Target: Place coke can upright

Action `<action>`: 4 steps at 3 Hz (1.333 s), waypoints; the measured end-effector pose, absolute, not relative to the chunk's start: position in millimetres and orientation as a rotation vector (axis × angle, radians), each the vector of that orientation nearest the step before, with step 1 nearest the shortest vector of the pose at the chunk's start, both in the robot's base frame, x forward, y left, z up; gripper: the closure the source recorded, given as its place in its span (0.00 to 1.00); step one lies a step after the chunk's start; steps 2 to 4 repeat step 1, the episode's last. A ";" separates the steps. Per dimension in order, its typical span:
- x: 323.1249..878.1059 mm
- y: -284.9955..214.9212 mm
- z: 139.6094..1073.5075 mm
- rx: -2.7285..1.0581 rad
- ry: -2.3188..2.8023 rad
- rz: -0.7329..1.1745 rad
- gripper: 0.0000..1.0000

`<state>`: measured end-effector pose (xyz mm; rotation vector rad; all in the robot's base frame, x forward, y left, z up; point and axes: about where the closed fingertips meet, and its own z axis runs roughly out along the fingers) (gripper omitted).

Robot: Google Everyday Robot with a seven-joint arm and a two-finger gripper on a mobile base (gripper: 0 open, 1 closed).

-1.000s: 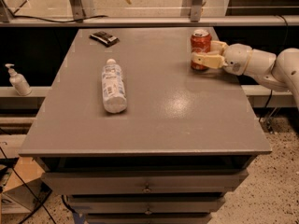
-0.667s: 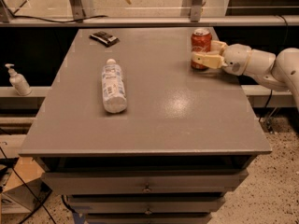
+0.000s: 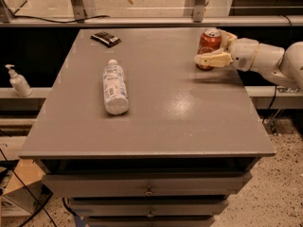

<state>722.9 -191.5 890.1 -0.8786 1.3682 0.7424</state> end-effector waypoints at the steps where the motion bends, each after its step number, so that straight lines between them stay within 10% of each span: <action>1: 722.8 -191.3 891.0 -0.879 1.368 0.742 0.00; 4: 722.8 -191.3 891.0 -0.879 1.368 0.742 0.00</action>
Offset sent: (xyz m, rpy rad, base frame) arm 0.0000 0.0000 0.0000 0.0000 0.0000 0.0000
